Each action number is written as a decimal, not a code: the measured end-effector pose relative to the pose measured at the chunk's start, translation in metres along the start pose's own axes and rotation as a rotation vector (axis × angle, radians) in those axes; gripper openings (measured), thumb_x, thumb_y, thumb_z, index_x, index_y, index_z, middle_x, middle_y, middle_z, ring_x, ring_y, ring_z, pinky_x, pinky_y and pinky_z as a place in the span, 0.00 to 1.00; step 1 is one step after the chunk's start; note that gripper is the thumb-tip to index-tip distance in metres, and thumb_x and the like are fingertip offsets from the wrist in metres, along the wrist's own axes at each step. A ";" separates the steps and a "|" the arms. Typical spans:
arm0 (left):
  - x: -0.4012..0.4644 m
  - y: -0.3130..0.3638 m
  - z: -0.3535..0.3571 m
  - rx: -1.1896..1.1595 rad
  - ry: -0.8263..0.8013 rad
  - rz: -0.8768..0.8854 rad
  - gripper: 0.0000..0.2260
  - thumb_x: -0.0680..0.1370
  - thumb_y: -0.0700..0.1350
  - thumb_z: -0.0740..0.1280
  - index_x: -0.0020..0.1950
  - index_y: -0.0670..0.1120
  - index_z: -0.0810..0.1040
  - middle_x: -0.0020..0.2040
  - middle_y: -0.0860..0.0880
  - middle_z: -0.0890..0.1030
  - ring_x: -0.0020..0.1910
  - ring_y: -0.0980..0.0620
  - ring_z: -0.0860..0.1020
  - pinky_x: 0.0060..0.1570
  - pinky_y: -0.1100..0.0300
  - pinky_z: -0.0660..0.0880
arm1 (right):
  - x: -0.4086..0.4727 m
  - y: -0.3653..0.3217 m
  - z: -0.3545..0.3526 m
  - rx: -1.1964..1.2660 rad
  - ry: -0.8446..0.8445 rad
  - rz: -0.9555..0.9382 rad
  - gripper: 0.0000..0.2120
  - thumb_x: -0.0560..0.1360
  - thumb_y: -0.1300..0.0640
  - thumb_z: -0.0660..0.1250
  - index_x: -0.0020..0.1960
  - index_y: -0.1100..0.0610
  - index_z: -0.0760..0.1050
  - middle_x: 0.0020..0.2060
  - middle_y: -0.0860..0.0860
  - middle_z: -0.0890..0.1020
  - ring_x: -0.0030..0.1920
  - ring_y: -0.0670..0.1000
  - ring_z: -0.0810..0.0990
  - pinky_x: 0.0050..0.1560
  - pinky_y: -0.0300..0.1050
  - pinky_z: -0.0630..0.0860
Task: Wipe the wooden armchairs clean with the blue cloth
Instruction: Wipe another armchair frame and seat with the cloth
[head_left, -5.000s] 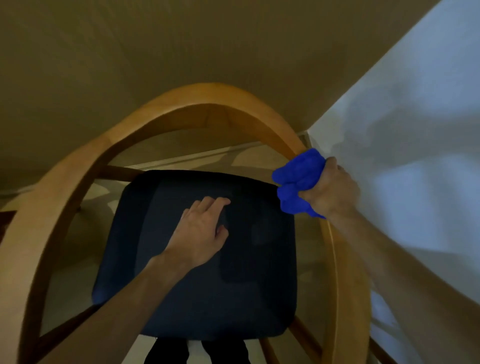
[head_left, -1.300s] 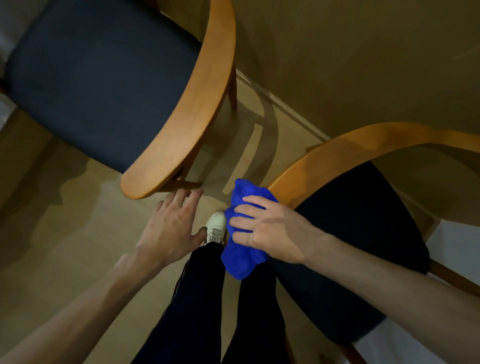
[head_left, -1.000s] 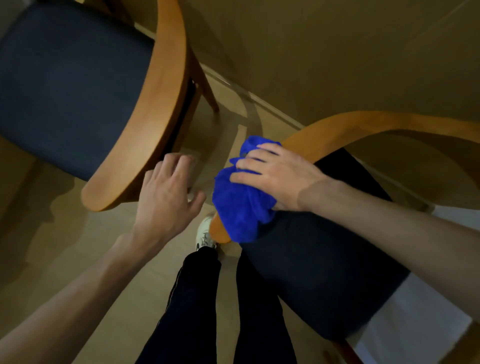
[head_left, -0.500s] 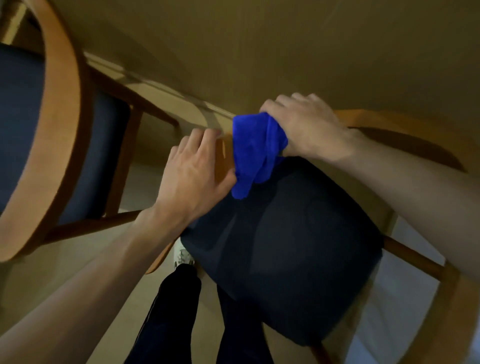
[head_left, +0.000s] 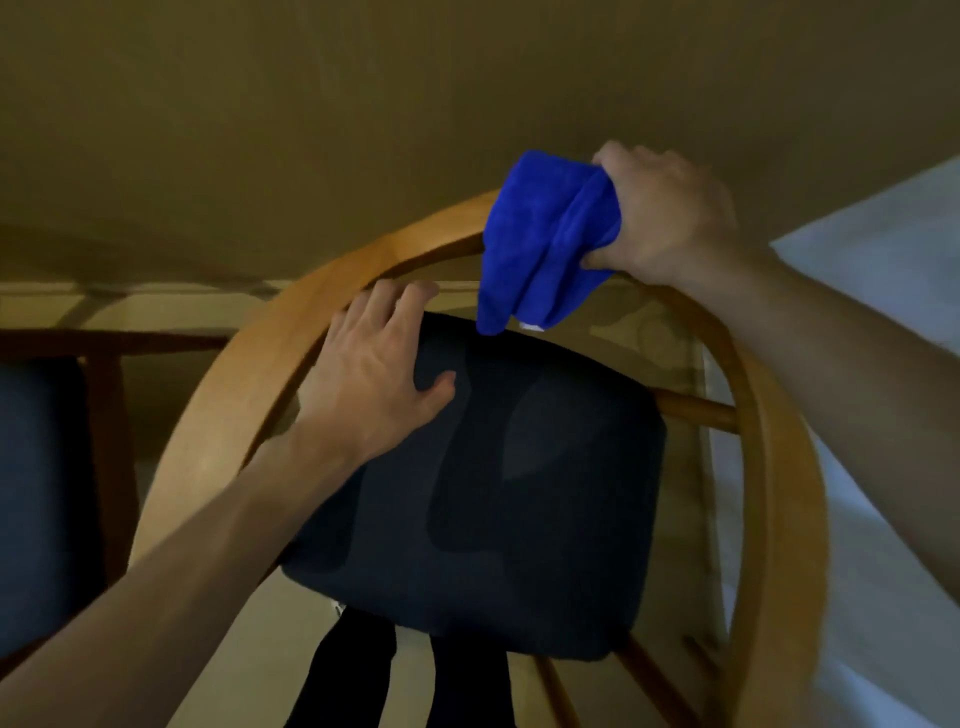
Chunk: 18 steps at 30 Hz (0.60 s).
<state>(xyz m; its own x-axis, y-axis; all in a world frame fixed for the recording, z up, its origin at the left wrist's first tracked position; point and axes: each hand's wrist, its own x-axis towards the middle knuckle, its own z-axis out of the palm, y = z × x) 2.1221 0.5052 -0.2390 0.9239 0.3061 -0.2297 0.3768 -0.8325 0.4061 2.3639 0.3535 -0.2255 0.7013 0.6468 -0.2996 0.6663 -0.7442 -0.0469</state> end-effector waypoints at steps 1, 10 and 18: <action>0.007 0.011 0.003 0.013 -0.007 0.036 0.34 0.70 0.55 0.73 0.71 0.50 0.62 0.65 0.49 0.69 0.65 0.48 0.68 0.65 0.50 0.67 | -0.008 0.012 0.003 0.058 0.017 0.059 0.36 0.62 0.41 0.79 0.62 0.50 0.66 0.53 0.50 0.76 0.53 0.56 0.76 0.43 0.51 0.69; 0.045 0.109 0.027 0.070 -0.064 0.413 0.32 0.70 0.52 0.73 0.70 0.49 0.64 0.65 0.47 0.69 0.62 0.47 0.70 0.62 0.49 0.69 | -0.124 0.093 0.090 0.412 0.019 0.622 0.34 0.67 0.45 0.77 0.66 0.54 0.65 0.61 0.54 0.75 0.60 0.58 0.75 0.56 0.54 0.74; 0.008 0.174 0.068 0.093 -0.228 0.682 0.30 0.71 0.50 0.72 0.70 0.44 0.66 0.63 0.44 0.71 0.60 0.45 0.70 0.59 0.49 0.70 | -0.273 0.085 0.132 0.483 0.044 1.009 0.45 0.63 0.35 0.75 0.71 0.52 0.61 0.64 0.52 0.72 0.63 0.58 0.72 0.61 0.58 0.70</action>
<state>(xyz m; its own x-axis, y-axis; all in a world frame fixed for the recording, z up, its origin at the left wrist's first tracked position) 2.1902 0.3310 -0.2303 0.9106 -0.3907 -0.1350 -0.2950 -0.8429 0.4501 2.1959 0.0917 -0.2736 0.8796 -0.2913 -0.3761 -0.3743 -0.9117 -0.1693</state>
